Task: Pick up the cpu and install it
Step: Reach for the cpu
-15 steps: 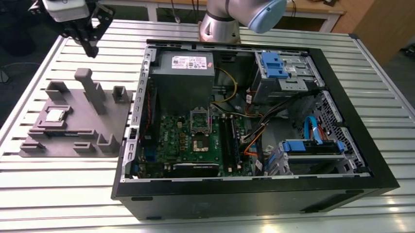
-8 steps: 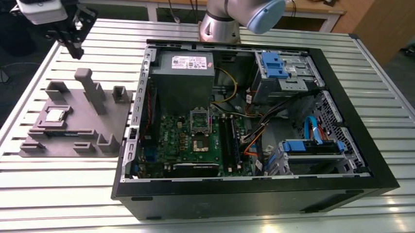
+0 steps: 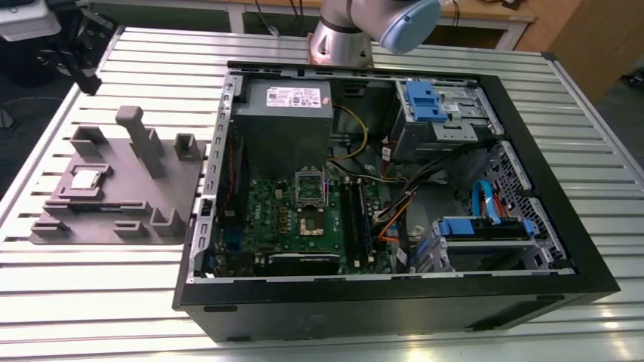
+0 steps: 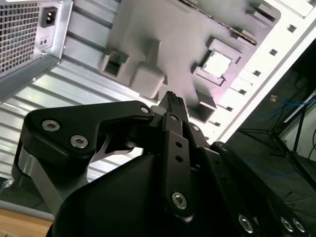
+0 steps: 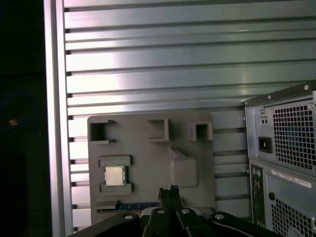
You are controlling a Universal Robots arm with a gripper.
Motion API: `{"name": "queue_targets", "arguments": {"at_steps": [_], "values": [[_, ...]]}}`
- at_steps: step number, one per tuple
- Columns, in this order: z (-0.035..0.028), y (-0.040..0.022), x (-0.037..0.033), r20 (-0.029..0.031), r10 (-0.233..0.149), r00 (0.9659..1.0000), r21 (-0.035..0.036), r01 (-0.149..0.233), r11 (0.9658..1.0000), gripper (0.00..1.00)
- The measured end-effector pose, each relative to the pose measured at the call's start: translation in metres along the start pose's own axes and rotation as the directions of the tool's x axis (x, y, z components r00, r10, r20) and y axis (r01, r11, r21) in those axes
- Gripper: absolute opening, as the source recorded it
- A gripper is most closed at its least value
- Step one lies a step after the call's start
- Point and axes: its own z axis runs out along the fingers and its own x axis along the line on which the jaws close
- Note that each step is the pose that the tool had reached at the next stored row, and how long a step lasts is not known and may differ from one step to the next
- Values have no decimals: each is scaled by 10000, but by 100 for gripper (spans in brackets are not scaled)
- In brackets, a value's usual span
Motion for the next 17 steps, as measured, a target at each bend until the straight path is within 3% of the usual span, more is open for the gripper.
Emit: {"name": "queue_targets", "arguments": {"at_steps": [8, 17], "values": [[43, -28, 363, -17, 1, 10000, 1, -1, 10000, 10], [85, -61, 768, -106, 3, 9999, 9, -3, 10000, 10]]}}
